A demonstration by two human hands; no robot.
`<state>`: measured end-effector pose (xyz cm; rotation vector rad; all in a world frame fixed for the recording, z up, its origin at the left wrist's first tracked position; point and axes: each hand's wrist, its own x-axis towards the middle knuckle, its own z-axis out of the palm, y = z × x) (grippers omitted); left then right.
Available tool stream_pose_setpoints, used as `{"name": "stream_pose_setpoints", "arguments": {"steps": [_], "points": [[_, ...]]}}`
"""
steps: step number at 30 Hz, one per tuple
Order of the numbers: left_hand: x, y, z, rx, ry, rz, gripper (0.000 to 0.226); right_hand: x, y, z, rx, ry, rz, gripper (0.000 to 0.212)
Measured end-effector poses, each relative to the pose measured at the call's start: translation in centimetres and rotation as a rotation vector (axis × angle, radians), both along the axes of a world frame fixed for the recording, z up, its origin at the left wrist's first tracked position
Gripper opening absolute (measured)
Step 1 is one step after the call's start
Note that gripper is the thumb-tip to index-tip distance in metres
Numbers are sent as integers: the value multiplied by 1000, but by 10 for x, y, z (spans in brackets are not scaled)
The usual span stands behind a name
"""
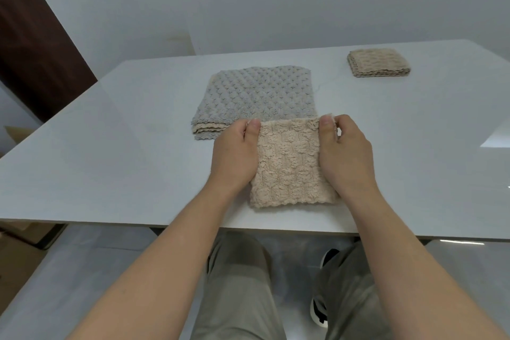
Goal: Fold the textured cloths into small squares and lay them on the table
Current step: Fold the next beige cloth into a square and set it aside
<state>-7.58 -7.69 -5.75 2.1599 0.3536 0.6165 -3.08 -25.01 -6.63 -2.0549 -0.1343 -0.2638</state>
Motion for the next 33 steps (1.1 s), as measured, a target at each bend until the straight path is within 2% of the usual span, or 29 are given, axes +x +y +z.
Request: {"name": "stream_pose_setpoints", "arguments": {"steps": [3,9,16,23,25,28,33], "points": [[-1,-4,-4,28,-21,31,43,0,1,-6,14,-22,-27,36],[-5,-13,-11,-320,183,8,63,1,0,-7,14,-18,-35,36],[-13,-25,-14,-46,75,41,34,0,6,-5,22,-34,-23,39],[-13,-20,-13,-5,-10,21,18,0,6,-6,35,-17,-23,37],[-11,-18,-9,-23,19,16,20,2,8,-4,33,-19,-25,37],[-6,-8,-2,-78,78,16,40,6,15,4,16,-15,-16,36],[6,23,20,-199,20,-21,44,27,36,27,-17,34,32,39]]}}
